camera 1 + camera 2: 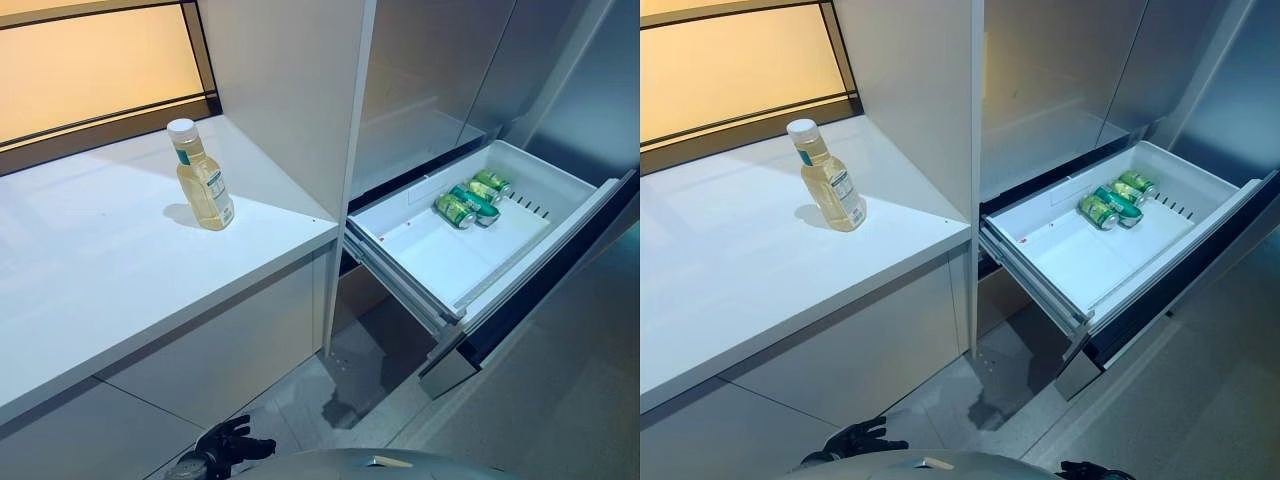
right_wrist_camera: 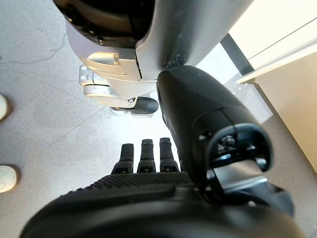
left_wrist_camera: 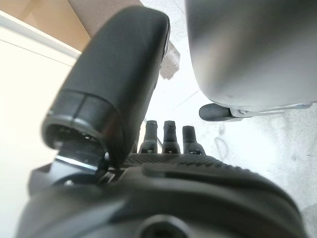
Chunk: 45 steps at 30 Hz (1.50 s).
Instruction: Put drinks into fridge and close the fridge
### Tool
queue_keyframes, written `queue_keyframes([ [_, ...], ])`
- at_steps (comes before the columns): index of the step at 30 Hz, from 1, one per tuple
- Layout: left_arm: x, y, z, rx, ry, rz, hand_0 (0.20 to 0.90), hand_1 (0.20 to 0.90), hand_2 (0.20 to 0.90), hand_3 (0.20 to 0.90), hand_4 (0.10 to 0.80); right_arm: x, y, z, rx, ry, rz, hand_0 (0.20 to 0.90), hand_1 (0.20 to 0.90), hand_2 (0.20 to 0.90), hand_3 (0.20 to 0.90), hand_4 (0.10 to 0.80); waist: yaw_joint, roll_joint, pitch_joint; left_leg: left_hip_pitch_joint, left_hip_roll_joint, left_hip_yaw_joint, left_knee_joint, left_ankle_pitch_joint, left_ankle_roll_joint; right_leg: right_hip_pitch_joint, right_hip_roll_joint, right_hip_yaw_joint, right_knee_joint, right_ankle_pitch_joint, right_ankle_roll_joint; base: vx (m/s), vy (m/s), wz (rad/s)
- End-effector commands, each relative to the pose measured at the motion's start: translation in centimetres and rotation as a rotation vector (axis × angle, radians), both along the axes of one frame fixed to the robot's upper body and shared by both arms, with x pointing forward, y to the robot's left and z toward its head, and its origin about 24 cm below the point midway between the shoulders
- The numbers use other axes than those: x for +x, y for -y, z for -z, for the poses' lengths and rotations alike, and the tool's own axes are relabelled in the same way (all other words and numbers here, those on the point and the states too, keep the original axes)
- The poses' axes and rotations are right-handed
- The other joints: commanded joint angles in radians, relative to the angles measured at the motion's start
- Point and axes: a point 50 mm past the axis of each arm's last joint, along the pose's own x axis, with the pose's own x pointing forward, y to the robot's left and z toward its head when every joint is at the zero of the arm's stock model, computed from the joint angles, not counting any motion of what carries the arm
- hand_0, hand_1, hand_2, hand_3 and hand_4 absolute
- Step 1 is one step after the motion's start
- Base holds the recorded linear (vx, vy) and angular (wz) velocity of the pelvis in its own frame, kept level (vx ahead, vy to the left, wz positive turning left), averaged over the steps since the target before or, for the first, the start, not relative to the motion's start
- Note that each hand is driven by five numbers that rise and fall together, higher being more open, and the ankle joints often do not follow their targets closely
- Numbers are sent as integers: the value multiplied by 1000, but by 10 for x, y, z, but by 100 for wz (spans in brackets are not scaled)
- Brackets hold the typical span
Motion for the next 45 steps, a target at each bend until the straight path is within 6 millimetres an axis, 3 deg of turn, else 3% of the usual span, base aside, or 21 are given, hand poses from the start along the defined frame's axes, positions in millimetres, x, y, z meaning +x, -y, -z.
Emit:
queue_keyframes([
  [1, 28, 15, -4, -63, 89, 4, 900, 900, 900, 900, 800, 7, -9, 1, 34, -10, -15, 900, 900, 900, 900, 800, 13, 9, 11, -13, -17, 10, 12, -75, 30, -65, -22, -22, 48, 24, 68, 0, 0, 0],
  [11, 30, 17, -5, -59, 116, 50, 900, 900, 900, 900, 800, 7, -10, 2, 33, -7, -16, 900, 900, 900, 900, 800, 13, 7, 10, -11, -19, 9, 8, -76, 32, -65, -22, -19, 47, 26, 71, 0, 0, 0],
  [17, 49, 28, -13, 1, 214, 369, 900, 900, 900, 900, 800, 7, -9, 1, 31, -9, -42, 900, 900, 900, 900, 800, 4, 12, 8, -10, -18, 16, 4, -75, 30, -67, -20, -13, 49, 25, 74, 0, 0, 0],
  [23, 93, 54, -39, 51, 434, 723, 900, 900, 900, 900, 800, 16, -3, -2, 21, 6, -98, 900, 900, 900, 900, 800, -14, 22, 15, -15, -15, 29, 3, -74, 28, -85, -18, 2, 61, 27, 82, -39, 14, -4],
  [29, 136, 76, -81, 99, 664, 941, 900, 900, 900, 900, 800, 19, 4, -4, 17, 15, -131, 900, 900, 900, 900, 800, -27, 29, 22, -15, -14, 34, 1, -75, 27, -86, -21, 2, 60, 30, 90, -15, 7, -6],
  [31, 149, 89, -99, 146, 753, 1092, 900, 900, 900, 900, 800, 19, 6, -5, 14, 13, -144, 900, 900, 900, 900, 800, -31, 33, 20, -18, -15, 31, 1, -74, 27, -88, -23, -1, 59, 31, 91, 0, 0, 0],
  [35, 150, 103, -116, 167, 905, 1209, 900, 900, 900, 900, 800, 23, 4, -5, 12, 27, -153, 900, 900, 900, 900, 800, -28, 34, 23, -30, -17, 28, 1, -73, 30, -97, -22, -2, 58, 31, 90, -52, 5, 0],
  [38, 157, 111, -150, 180, 1041, 1273, 900, 900, 900, 900, 800, 25, 4, -5, 2, 49, -134, 900, 900, 900, 900, 800, -18, 42, 39, -38, -21, 14, 1, -71, 31, -99, -25, -12, 56, 31, 89, -78, 27, 6],
  [41, 163, 119, -200, 181, 1185, 1357, 900, 900, 900, 900, 800, 21, 2, -4, -9, 59, -107, 900, 900, 900, 900, 800, -5, 50, 45, -46, -26, -6, 1, -66, 33, -96, -29, -27, 49, 33, 90, -50, 25, 16],
  [42, 163, 119, -200, 181, 1185, 1357, 900, 900, 900, 900, 800, 21, 2, -4, -9, 59, -107, 900, 900, 900, 900, 800, -5, 50, 45, -46, -26, -6, 1, -66, 33, -96, -29, -27, 49, 33, 90, -9, 3, 11],
  [45, 161, 125, -237, 161, 1314, 1419, 900, 900, 900, 900, 800, 16, -2, -3, -13, 60, -86, 900, 900, 900, 900, 800, 3, 54, 42, -49, -29, -20, 1, -65, 34, -89, -31, -38, 42, 34, 92, -5, -4, 8],
])
